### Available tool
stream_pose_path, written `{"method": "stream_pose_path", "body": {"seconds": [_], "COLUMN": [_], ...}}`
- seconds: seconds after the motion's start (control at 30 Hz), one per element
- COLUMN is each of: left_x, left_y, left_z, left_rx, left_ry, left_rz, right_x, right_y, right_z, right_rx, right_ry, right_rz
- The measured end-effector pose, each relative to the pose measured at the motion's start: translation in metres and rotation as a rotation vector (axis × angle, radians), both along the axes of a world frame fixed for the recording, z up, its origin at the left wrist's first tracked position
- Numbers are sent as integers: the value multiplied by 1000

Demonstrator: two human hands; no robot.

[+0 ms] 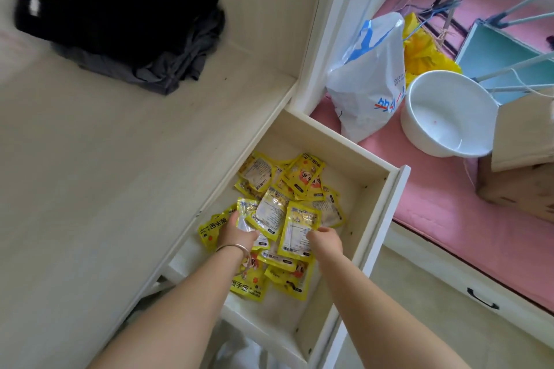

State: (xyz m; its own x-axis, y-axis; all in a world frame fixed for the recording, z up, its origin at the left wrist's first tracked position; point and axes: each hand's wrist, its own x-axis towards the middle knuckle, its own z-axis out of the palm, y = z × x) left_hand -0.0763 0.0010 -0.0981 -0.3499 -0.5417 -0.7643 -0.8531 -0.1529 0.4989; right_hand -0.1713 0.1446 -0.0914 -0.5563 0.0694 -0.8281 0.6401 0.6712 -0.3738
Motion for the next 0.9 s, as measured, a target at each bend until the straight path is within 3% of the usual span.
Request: {"method": "stream_pose_path", "body": {"seconds": [0.3, 0.5, 0.7, 0.9], "left_x": [54, 117, 228, 386], "left_y": [34, 35, 23, 19], "left_z": [59, 120, 166, 192], "left_rx": [43, -108, -243, -333], "left_ry": [197, 361, 367, 310], "left_rz": [206, 379, 518, 698], "right_x": [38, 94, 190, 327], "right_y": [-6, -30, -80, -119], "right_z": [61, 115, 153, 168], "right_rx": [-120, -341, -559, -611], "right_ry": [88, 302, 321, 220], "right_rz": [291, 561, 833, 1036]}}
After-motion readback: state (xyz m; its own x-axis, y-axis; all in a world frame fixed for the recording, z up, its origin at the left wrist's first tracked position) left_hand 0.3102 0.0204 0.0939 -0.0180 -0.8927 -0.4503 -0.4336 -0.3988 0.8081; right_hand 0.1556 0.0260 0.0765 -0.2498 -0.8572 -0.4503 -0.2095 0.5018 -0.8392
